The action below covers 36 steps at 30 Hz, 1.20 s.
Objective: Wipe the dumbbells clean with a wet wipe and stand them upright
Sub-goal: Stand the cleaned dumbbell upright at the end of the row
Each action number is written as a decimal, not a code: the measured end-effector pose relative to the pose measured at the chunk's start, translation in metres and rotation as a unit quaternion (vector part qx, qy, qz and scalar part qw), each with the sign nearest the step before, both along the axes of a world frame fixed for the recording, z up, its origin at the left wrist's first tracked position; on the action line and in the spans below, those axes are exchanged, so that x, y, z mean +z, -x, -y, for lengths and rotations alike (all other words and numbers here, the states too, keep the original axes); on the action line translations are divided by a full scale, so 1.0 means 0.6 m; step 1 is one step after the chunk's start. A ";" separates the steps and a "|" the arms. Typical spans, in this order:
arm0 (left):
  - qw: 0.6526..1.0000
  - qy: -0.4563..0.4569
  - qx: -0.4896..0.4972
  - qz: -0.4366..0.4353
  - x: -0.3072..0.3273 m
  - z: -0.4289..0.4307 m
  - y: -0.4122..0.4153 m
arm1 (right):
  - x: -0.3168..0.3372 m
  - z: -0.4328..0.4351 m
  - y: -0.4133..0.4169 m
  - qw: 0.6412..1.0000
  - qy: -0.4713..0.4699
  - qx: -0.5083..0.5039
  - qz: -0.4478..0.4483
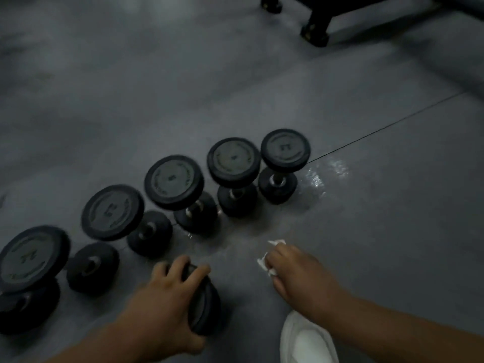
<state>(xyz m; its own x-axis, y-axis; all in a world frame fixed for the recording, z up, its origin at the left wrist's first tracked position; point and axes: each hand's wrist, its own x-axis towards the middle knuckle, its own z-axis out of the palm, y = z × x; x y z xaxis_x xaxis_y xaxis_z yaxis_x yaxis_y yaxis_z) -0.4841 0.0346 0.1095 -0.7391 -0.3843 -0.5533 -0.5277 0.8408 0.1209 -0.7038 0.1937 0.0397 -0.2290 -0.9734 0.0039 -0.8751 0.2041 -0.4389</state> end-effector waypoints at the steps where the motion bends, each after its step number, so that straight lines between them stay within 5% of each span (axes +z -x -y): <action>1: 1.000 -0.001 -0.012 0.003 0.010 -0.003 0.028 | -0.009 -0.002 0.024 0.999 0.010 -0.034 -0.008; 9: 0.984 0.017 -0.093 -0.150 0.038 -0.034 0.375 | 0.013 0.008 0.334 0.945 0.084 -0.313 -0.028; 17: 0.970 0.066 -0.148 -0.182 0.007 0.001 0.645 | 0.019 0.054 0.462 0.929 0.111 -0.346 -0.073; 31: 0.967 0.106 -0.146 -0.178 -0.092 0.081 0.686 | -0.001 0.075 0.492 0.897 0.162 -0.412 -0.012; 36: 0.960 0.117 -0.128 -0.219 -0.072 0.074 0.641 | 0.032 0.091 0.470 0.901 0.171 -0.395 -0.051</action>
